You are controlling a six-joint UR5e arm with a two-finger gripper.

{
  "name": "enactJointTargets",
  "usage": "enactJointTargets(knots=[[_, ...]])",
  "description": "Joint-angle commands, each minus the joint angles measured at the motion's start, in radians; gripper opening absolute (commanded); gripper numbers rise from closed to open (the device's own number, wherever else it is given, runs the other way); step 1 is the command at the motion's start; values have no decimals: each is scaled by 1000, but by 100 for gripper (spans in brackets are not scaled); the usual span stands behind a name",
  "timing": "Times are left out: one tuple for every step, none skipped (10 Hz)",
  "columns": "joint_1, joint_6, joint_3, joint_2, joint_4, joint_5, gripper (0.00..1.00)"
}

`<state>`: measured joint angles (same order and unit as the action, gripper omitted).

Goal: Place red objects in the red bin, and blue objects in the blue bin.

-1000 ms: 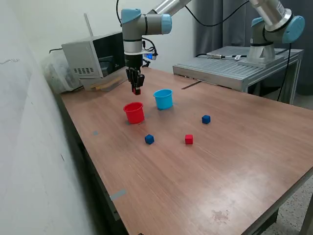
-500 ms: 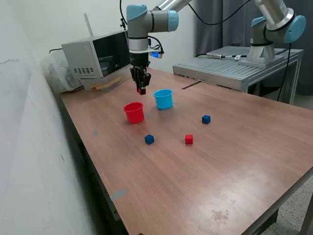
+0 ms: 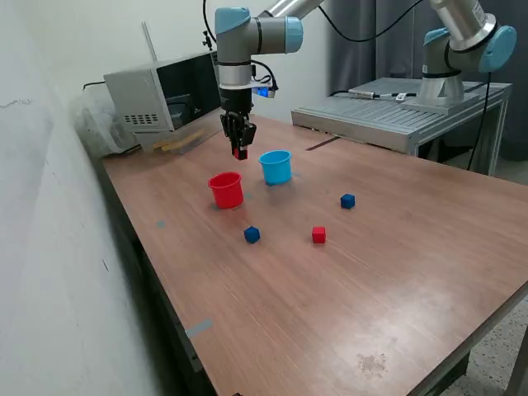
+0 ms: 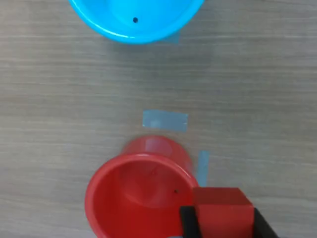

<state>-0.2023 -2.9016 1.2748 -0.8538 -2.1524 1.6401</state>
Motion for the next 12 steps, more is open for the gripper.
enactJointTargets(knots=[[-5, 12, 0, 4, -4, -3, 0], [-11, 12, -15, 7, -4, -5, 0], [-12, 16, -32, 10, -3, -5, 0], [-12, 25, -41, 12, -1, -6, 0], [-12, 27, -61, 24, 5, -6, 0], [-12, 27, -64, 28, 5, -6, 0], [-12, 25, -68, 32, 5, -6, 0], [-12, 25, -80, 38, 8, -5, 0], [-12, 25, -104, 57, 9, -5, 0], [-12, 24, -109, 65, 9, -5, 0], [-12, 22, -117, 74, 11, -5, 0], [-14, 24, -129, 85, 11, -5, 0]])
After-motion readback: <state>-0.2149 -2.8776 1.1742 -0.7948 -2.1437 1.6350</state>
